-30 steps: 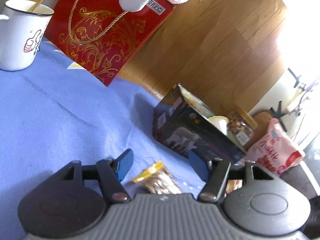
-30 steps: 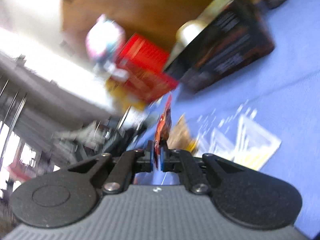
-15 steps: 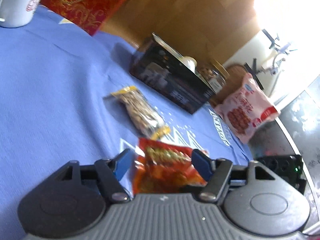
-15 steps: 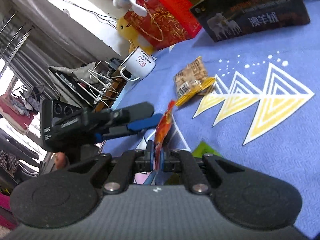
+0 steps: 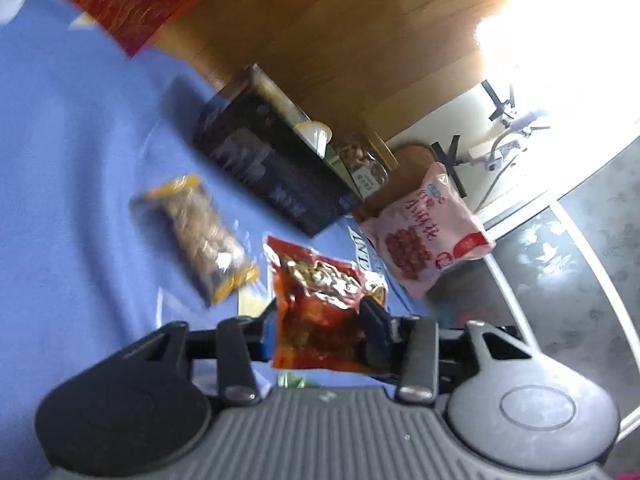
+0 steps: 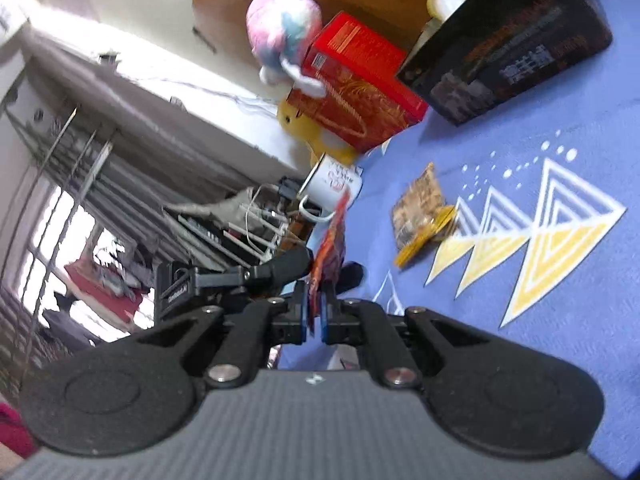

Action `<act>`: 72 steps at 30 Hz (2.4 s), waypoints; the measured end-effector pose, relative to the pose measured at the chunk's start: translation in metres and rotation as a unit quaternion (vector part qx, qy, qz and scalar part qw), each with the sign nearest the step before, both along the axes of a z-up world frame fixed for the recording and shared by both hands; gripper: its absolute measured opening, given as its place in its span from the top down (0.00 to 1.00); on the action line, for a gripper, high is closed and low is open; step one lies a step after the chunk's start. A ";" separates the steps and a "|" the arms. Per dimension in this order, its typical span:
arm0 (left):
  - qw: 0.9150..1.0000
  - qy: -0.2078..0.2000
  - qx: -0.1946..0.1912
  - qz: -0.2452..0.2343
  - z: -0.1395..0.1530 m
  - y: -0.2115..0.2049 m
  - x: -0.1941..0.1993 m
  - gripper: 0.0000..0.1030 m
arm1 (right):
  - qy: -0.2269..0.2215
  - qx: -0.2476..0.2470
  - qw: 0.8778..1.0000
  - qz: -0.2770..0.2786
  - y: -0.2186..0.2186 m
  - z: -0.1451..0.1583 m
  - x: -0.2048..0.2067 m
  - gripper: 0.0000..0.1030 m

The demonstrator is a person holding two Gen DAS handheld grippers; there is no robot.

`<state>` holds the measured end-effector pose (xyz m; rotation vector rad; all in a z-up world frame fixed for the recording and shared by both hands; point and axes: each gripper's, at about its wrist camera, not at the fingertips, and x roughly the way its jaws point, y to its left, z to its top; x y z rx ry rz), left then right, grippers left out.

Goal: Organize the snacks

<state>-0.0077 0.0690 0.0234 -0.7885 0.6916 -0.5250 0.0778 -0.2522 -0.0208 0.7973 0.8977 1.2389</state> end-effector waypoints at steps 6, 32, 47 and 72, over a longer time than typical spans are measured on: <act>0.994 -0.052 0.096 -0.007 0.053 -0.036 0.066 0.70 | -0.059 -0.034 0.995 -0.071 -0.016 0.046 0.034 0.89; 0.972 -0.044 0.205 0.110 0.045 -0.005 0.093 0.44 | -0.226 -0.243 0.931 -0.150 0.016 0.052 0.030 0.46; 0.987 0.035 0.152 0.046 -0.012 -0.036 0.037 0.72 | -0.060 -0.222 0.970 -0.071 0.029 0.014 -0.003 0.67; 0.991 0.041 0.123 -0.015 -0.013 -0.057 0.031 0.45 | -0.151 -0.234 0.954 -0.107 -0.014 0.010 -0.039 0.61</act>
